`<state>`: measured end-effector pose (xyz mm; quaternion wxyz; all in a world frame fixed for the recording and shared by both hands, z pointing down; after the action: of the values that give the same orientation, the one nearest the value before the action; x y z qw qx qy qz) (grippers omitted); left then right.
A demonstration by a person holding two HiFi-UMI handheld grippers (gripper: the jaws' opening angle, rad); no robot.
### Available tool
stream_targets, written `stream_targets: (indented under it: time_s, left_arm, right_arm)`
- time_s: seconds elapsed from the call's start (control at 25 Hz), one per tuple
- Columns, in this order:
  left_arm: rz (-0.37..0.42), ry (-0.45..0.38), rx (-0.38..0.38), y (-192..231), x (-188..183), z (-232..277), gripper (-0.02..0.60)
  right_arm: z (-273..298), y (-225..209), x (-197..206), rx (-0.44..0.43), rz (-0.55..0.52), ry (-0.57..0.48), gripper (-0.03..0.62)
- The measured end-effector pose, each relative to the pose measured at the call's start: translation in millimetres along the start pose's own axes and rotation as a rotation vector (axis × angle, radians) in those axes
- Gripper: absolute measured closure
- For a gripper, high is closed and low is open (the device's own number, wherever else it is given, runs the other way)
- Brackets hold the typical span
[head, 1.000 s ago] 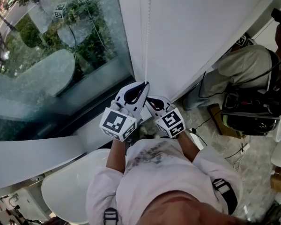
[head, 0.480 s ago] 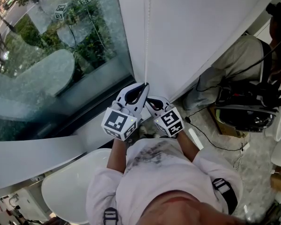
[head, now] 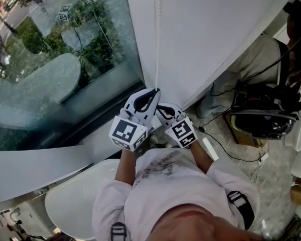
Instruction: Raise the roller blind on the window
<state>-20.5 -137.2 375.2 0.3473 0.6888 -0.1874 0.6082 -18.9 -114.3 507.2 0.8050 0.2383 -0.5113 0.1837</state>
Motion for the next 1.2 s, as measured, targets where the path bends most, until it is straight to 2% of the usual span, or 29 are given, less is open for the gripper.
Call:
stream_targets:
  time_s: [0.24, 0.36, 0.44, 0.56, 0.72, 1.04, 1.2]
  left_arm:
    - [0.015, -0.016, -0.018, 2, 0, -5, 0.569]
    - [0.018, -0.035, -0.041, 6, -3, -12, 0.535]
    - [0.021, -0.041, -0.06, 10, -3, -19, 0.525]
    - [0.03, -0.053, -0.115, 19, 3, -33, 0.526]
    - [0.012, -0.045, -0.182, 28, 21, -46, 0.569]
    - [-0.012, -0.028, -0.239, 36, 59, -58, 0.574]
    - [-0.021, -0.022, -0.248, 38, 66, -59, 0.574]
  right_arm:
    - [-6, -3, -11, 0.037, -0.058, -0.019, 0.528]
    - [-9, -6, -17, 0.045, -0.068, -0.026, 0.468]
    - [-13, -9, -25, 0.061, -0.07, -0.044, 0.464]
    - [-22, -12, -37, 0.1, -0.067, -0.087, 0.466]
    - [-33, -16, -45, 0.121, -0.058, -0.138, 0.527]
    - [-40, -15, -46, 0.117, 0.0, -0.168, 0.534]
    - [-40, -16, -47, 0.122, -0.009, -0.176, 0.534]
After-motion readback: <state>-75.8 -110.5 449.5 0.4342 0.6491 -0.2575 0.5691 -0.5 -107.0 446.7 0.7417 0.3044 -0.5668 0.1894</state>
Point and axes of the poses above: the fingertips, and each gripper's own axes: z forward along the fingers, y to its left, x out of its underside, the point moved 1 cm from there along -z, backward along the fingers, and after that the axes turned 10 degrees about -z, right-handed, at the moved point
